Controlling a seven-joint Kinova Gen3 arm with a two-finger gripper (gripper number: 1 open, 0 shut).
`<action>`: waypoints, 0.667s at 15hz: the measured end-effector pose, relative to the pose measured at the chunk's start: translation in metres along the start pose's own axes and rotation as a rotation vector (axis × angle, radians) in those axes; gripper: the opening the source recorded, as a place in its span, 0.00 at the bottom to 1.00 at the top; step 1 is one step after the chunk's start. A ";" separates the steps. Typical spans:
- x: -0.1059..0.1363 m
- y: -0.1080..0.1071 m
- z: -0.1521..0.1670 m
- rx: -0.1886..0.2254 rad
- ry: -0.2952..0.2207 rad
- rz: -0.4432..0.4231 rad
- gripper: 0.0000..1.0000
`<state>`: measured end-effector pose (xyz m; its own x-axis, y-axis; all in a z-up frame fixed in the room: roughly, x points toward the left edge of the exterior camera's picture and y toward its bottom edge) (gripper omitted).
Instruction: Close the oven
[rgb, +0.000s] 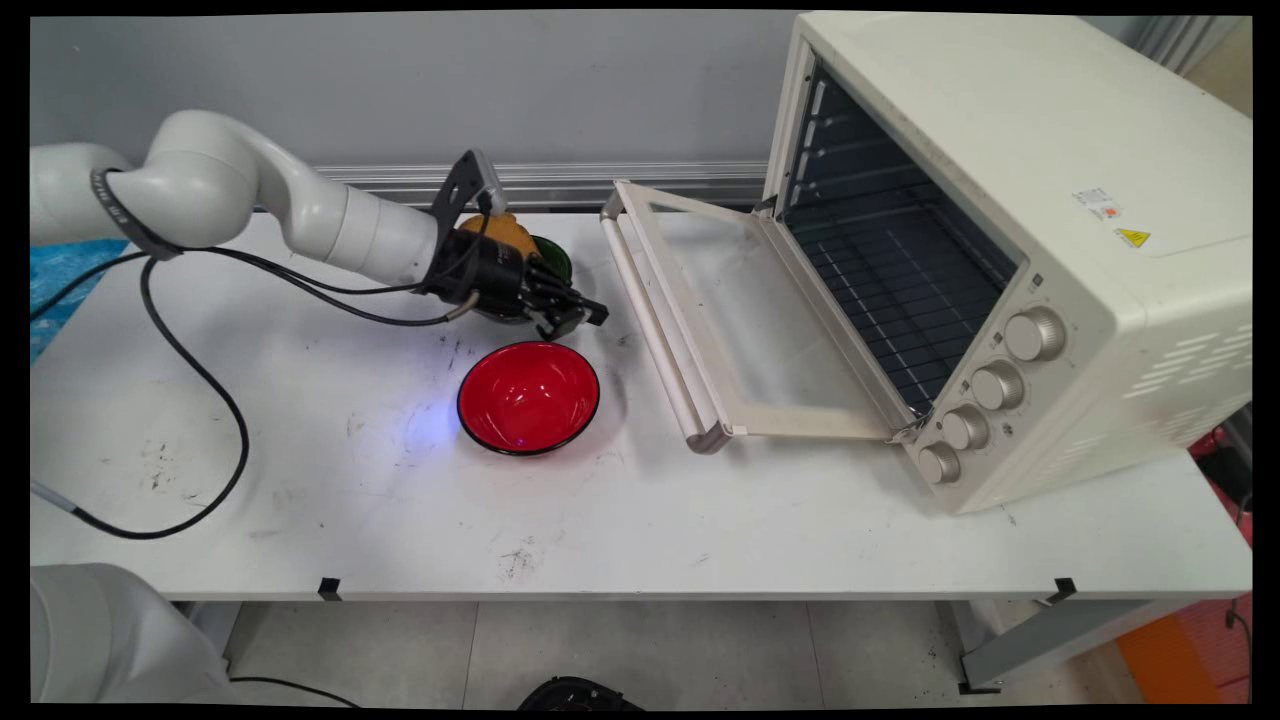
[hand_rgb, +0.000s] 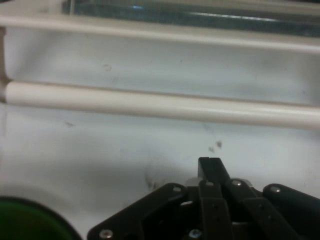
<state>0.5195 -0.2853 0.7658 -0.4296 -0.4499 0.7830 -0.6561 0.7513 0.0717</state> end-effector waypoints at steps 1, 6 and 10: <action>0.000 0.000 0.002 -0.002 0.004 0.000 0.00; 0.004 0.002 0.010 -0.011 0.028 -0.002 0.00; 0.007 0.005 0.014 -0.019 0.043 -0.004 0.00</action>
<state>0.5048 -0.2913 0.7627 -0.4003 -0.4319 0.8082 -0.6457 0.7588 0.0857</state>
